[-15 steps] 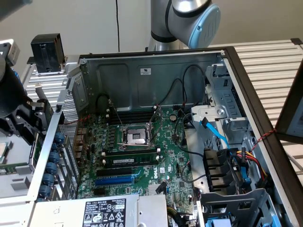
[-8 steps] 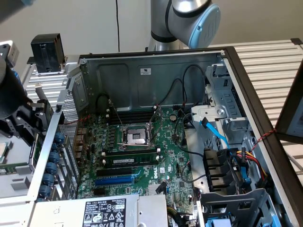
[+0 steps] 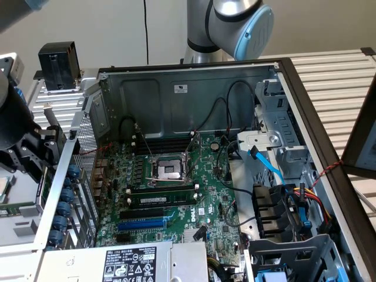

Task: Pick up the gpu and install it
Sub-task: 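Pick up the gpu and move the gpu toward the slot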

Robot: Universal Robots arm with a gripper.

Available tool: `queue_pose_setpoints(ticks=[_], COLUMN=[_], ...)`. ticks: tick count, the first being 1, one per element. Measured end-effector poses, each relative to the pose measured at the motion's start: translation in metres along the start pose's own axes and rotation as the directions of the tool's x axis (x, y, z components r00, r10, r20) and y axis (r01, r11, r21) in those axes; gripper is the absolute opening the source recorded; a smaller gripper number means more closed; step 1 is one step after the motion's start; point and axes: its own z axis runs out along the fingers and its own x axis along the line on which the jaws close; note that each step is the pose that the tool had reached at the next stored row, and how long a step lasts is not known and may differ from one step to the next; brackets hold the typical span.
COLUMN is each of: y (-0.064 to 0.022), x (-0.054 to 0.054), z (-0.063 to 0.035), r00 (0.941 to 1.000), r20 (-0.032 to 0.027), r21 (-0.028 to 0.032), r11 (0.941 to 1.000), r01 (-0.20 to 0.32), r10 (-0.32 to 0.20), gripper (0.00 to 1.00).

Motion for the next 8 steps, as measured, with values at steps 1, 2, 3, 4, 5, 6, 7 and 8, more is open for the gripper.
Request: queue_pose_setpoints(ticks=[1,2,3,4,5,6,7,8], y=[0.0,0.0,0.0,0.0,0.0,0.0,0.0,-0.0001], x=[0.0,0.0,0.0,0.0,0.0,0.0001,0.0001,0.0001], z=[0.0,0.0,0.0,0.0001,0.0001,0.0002,0.0003,0.0005], r00=[1.0,1.0,1.0,1.0,1.0,1.0,1.0,1.0], r20=[0.0,-0.0001,0.0,0.0,-0.0001,0.0,0.0,0.0001], r21=[-0.0001,0.0,0.0,-0.0001,0.0,-0.0001,-0.0001,-0.0002], r11=[1.0,1.0,1.0,1.0,1.0,1.0,1.0,1.0], r01=[0.0,0.0,0.0,0.0,0.0,0.0,0.0,0.0], r10=[0.0,0.0,0.0,0.0,0.0,0.0,0.0,0.0], gripper=[0.51,0.51,0.51,0.49,0.49,0.41,0.41,0.41])
